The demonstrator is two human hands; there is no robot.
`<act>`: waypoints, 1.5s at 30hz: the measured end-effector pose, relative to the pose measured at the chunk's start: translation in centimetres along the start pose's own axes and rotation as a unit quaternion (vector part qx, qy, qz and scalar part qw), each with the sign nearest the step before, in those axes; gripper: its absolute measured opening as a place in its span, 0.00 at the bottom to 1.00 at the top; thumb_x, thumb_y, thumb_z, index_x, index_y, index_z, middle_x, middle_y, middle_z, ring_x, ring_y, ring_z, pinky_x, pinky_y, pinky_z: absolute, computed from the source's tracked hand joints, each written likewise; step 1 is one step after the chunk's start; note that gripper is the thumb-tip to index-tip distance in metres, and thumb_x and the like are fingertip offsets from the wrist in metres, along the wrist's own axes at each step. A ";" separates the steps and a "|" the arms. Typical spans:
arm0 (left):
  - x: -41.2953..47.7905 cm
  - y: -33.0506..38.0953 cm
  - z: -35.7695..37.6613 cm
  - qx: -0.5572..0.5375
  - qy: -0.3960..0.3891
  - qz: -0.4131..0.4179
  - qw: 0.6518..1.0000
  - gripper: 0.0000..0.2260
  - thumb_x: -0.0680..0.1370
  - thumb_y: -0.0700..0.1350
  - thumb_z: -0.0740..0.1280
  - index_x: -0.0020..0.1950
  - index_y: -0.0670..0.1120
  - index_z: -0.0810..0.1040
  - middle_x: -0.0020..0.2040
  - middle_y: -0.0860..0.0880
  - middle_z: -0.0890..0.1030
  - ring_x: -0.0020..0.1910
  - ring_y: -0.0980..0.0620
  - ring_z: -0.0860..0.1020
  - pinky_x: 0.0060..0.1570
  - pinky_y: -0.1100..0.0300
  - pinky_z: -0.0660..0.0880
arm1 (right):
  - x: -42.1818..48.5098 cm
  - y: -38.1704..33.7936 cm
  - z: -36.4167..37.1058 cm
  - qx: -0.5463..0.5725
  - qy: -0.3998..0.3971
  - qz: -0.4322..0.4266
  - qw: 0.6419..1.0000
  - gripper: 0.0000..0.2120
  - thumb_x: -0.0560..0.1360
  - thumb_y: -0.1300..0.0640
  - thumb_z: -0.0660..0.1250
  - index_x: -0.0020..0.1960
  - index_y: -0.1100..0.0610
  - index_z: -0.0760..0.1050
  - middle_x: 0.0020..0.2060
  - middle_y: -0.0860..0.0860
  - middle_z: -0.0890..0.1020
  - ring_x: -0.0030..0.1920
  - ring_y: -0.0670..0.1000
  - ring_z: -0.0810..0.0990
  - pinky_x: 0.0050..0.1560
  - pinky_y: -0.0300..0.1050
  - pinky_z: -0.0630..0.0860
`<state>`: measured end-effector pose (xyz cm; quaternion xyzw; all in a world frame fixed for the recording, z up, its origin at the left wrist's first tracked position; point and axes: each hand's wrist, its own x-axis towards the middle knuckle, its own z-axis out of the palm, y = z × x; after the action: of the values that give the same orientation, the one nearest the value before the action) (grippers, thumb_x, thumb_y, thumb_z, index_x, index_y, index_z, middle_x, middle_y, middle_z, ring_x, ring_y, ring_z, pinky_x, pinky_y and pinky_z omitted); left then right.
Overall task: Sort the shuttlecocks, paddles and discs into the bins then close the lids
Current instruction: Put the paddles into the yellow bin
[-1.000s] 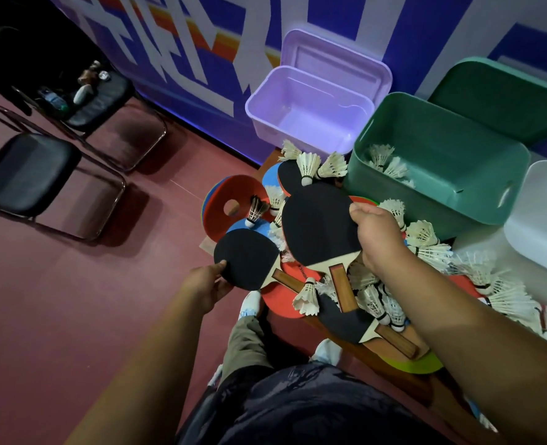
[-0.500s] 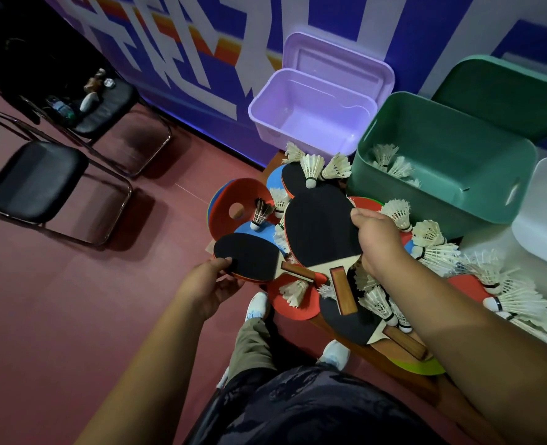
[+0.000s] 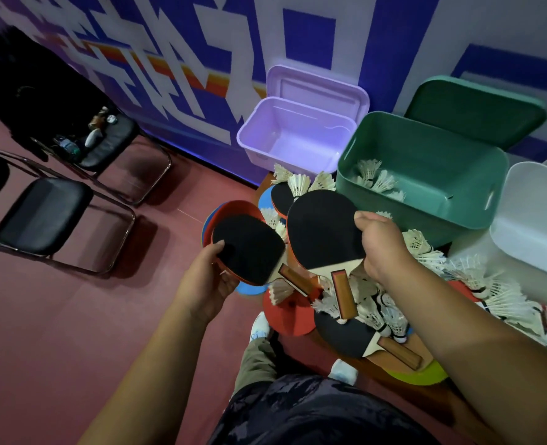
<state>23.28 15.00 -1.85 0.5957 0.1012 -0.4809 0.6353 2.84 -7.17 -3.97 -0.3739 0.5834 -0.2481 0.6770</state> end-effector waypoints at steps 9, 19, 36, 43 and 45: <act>-1.5 0.1 10.6 0.029 -0.097 0.031 0.994 0.19 0.87 0.55 0.59 0.73 0.47 0.77 0.66 0.46 0.84 0.62 0.44 0.84 0.55 0.48 0.82 | -1.6 -4.7 -7.5 0.100 0.027 -0.020 0.994 0.06 0.84 0.60 0.66 0.53 0.53 0.81 0.51 0.54 0.87 0.49 0.55 0.87 0.49 0.53 0.84; -2.6 -3.2 20.5 0.137 -0.130 0.003 0.982 0.22 0.85 0.61 0.61 0.69 0.49 0.80 0.62 0.48 0.86 0.60 0.46 0.85 0.61 0.46 0.80 | -4.2 -5.3 -17.1 0.188 0.100 -0.044 0.976 0.06 0.83 0.61 0.68 0.56 0.52 0.82 0.55 0.55 0.87 0.55 0.57 0.86 0.61 0.58 0.82; -1.4 -8.2 26.9 0.295 -0.304 -0.079 0.902 0.18 0.78 0.49 0.76 0.63 0.41 0.81 0.56 0.43 0.88 0.56 0.41 0.86 0.62 0.35 0.80 | -12.9 -3.6 -22.5 0.061 0.269 -0.093 0.957 0.07 0.70 0.53 0.77 0.48 0.48 0.88 0.47 0.51 0.90 0.52 0.59 0.88 0.62 0.66 0.82; -3.8 -9.1 30.1 0.356 -0.386 -0.002 0.851 0.10 0.79 0.47 0.74 0.52 0.41 0.81 0.51 0.41 0.88 0.51 0.41 0.87 0.55 0.41 0.84 | -15.8 -4.3 -24.9 0.050 0.345 -0.157 0.924 0.03 0.76 0.57 0.77 0.49 0.55 0.87 0.45 0.53 0.89 0.50 0.61 0.88 0.56 0.60 0.85; -4.2 -9.2 31.2 0.372 -0.395 0.026 0.840 0.08 0.78 0.48 0.75 0.48 0.44 0.81 0.49 0.41 0.87 0.47 0.42 0.86 0.49 0.43 0.83 | -15.8 -4.9 -25.4 0.021 0.363 -0.167 0.916 0.02 0.76 0.57 0.77 0.48 0.55 0.86 0.43 0.52 0.89 0.48 0.59 0.88 0.54 0.60 0.84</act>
<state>0.54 -8.06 3.45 0.5492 -0.3604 -0.6603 0.3640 -24.53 -3.36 8.48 -0.3357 0.7131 -0.4880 0.3750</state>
